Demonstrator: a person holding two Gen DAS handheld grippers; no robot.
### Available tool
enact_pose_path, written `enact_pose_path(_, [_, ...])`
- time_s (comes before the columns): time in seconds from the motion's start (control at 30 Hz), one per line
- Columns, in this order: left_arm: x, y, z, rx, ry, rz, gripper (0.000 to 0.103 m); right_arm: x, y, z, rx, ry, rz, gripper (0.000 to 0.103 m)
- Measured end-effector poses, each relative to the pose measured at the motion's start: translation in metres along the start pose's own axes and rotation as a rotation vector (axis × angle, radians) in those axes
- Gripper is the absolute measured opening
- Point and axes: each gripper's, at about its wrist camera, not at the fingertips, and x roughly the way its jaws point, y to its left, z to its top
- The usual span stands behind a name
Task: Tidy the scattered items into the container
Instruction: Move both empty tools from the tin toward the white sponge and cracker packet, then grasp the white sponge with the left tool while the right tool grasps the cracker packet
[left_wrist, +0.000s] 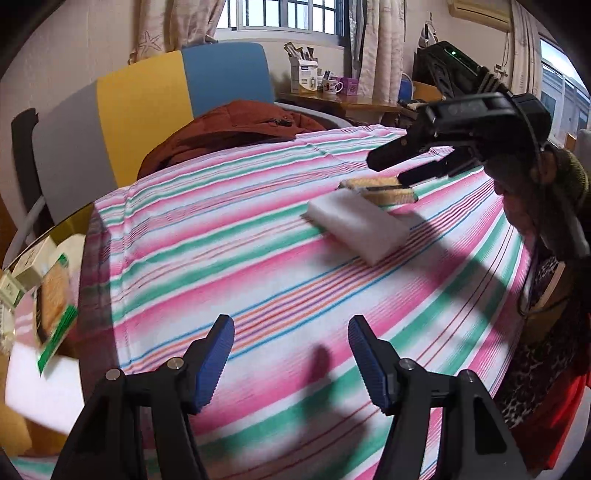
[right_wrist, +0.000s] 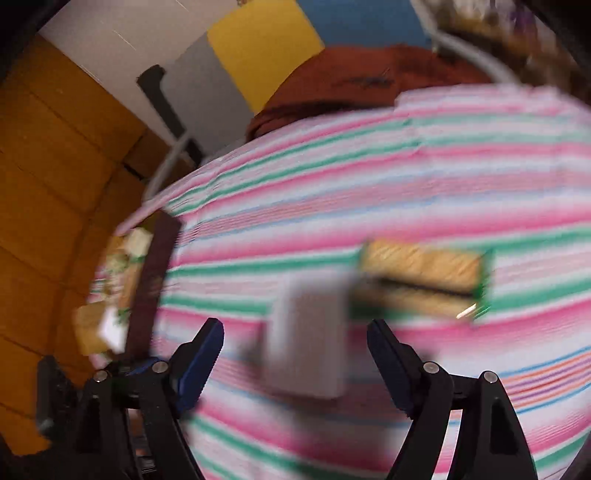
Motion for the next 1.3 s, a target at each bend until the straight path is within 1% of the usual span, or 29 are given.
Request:
enact_pose_path(0.1, [0.005,-0.001,0.01,-0.029,0.006,-0.041,0.065,-0.004,-0.005,0.006,-0.216,-0.006,-0.152,0.09])
enact_pose_path(0.13, [0.007,-0.002,0.012,-0.03,0.006,-0.044,0.065,-0.002,-0.005,0.005,-0.335,-0.005,-0.195,0.091])
enact_pose_path(0.17, [0.007,-0.003,0.014,-0.027,0.004,-0.043,0.065,0.001,-0.003,0.004,-0.417,0.001,-0.209,0.091])
enact_pose_path(0.23, [0.008,-0.007,0.017,-0.021,0.002,-0.045,0.065,0.007,-0.002,0.004,-0.519,0.022,-0.216,0.091])
enact_pose_path(0.33, [0.013,-0.008,0.024,-0.029,0.017,-0.068,0.065,0.018,-0.001,0.007,-0.577,0.065,-0.161,0.091])
enact_pose_path(0.4, [0.016,-0.008,0.029,-0.041,0.027,-0.083,0.065,0.026,-0.002,0.01,-0.614,0.083,-0.163,0.091])
enact_pose_path(0.47, [0.02,-0.009,0.035,-0.047,0.036,-0.099,0.065,0.031,-0.005,0.012,-0.633,0.108,-0.157,0.091])
enact_pose_path(0.53, [0.024,-0.01,0.039,-0.053,0.043,-0.111,0.065,0.039,-0.007,0.013,-0.654,0.145,-0.13,0.093])
enact_pose_path(0.63, [0.029,-0.01,0.044,-0.079,0.055,-0.138,0.065,0.051,-0.013,0.014,-0.661,0.188,-0.141,0.093])
enact_pose_path(0.7, [0.031,-0.012,0.048,-0.078,0.054,-0.139,0.065,0.061,-0.017,0.014,-0.665,0.213,-0.171,0.094])
enact_pose_path(0.77, [0.033,-0.016,0.05,-0.07,0.052,-0.137,0.065,0.064,-0.022,0.016,-0.626,0.22,-0.156,0.094])
enact_pose_path(0.8, [0.034,-0.018,0.051,-0.069,0.051,-0.141,0.065,0.065,-0.023,0.018,-0.61,0.226,-0.156,0.092])
enact_pose_path(0.83, [0.035,-0.019,0.052,-0.068,0.052,-0.146,0.065,0.064,-0.024,0.019,-0.595,0.224,-0.161,0.084])
enact_pose_path(0.9, [0.036,-0.022,0.055,-0.063,0.055,-0.152,0.065,0.062,-0.025,0.02,-0.572,0.229,-0.147,0.075])
enact_pose_path(1.0, [0.039,-0.028,0.059,-0.053,0.057,-0.149,0.065,0.06,-0.024,0.019,-0.562,0.238,-0.155,0.071])
enact_pose_path(1.13, [0.049,-0.032,0.065,-0.077,0.099,-0.163,0.065,0.056,-0.028,0.017,-0.535,0.259,-0.156,0.063])
enact_pose_path(1.2, [0.055,-0.033,0.071,-0.1,0.114,-0.18,0.065,0.052,-0.034,0.017,-0.513,0.266,-0.182,0.062])
enact_pose_path(1.3, [0.063,-0.037,0.081,-0.135,0.135,-0.18,0.067,0.051,-0.041,0.018,-0.48,0.267,-0.212,0.062])
